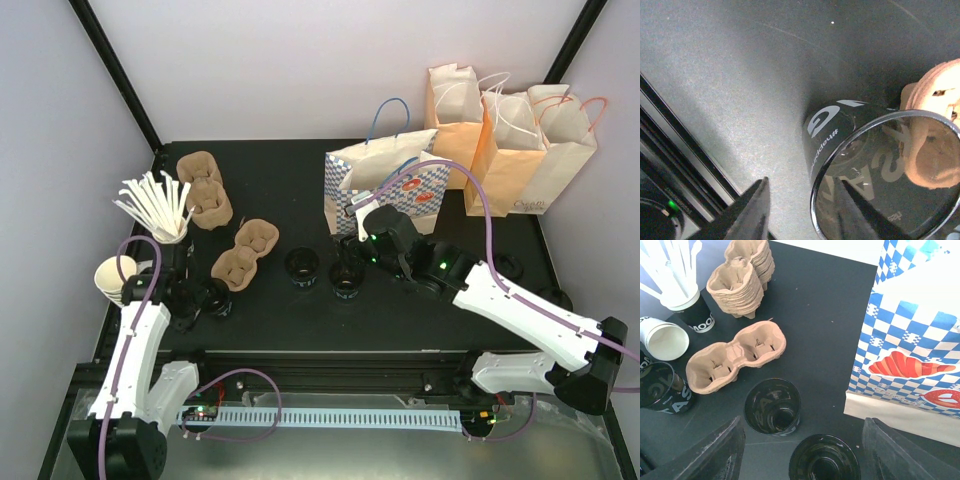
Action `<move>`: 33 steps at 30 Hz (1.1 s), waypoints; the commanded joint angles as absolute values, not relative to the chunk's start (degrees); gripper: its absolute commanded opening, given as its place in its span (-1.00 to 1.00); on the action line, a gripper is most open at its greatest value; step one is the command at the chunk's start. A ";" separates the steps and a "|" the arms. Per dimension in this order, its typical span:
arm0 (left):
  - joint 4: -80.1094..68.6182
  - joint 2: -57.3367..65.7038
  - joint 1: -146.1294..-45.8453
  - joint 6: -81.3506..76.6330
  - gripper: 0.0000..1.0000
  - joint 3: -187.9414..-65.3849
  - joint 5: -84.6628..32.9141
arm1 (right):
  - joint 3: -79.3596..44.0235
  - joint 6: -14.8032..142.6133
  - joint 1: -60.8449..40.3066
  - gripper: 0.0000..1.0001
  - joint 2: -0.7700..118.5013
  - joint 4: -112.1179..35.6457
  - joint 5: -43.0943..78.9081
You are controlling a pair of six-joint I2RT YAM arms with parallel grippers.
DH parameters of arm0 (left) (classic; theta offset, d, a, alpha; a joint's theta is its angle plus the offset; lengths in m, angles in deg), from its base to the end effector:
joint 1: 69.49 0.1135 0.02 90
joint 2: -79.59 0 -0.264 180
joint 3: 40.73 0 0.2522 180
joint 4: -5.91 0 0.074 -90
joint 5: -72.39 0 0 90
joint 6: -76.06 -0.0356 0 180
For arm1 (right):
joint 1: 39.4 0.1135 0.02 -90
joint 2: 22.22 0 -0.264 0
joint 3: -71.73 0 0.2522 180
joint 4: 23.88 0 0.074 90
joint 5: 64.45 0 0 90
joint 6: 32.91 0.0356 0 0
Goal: Pack the takeout coffee
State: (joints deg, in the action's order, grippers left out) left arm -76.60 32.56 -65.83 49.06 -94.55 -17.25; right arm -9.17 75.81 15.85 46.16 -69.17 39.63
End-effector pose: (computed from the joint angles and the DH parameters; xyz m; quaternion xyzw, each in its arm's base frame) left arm 0.1173 0.0077 0.2303 -0.5455 0.8288 -0.0588 0.1095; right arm 0.1554 0.2088 0.3549 -0.2173 0.8457 0.2000 0.4444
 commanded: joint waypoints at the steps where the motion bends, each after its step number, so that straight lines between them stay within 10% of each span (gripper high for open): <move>1: -77.12 33.27 -65.97 47.62 -0.11 -97.56 -17.51 | -9.18 75.92 15.62 0.34 44.81 -68.98 40.53; 11: -82.66 32.63 -71.15 36.98 0.47 -117.44 -17.55 | -9.60 75.91 14.24 0.36 46.30 -71.17 38.03; 25: -44.76 22.14 -94.49 12.40 0.62 -111.85 -34.48 | 3.41 82.36 -16.53 0.36 39.39 -78.54 28.59; 28: -39.46 21.79 -96.47 9.67 0.96 -110.07 -33.81 | 7.79 84.19 -24.75 0.53 37.73 -78.97 27.98; 33: -31.88 21.63 -98.16 8.27 0.98 -105.70 -33.90 | 10.02 88.61 -36.79 1.00 38.51 -78.95 31.16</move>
State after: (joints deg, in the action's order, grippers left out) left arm -41.50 21.46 -97.04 12.21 -108.12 -32.38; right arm 9.30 84.14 -30.62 37.95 -78.17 28.42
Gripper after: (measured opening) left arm 0.988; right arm 0.985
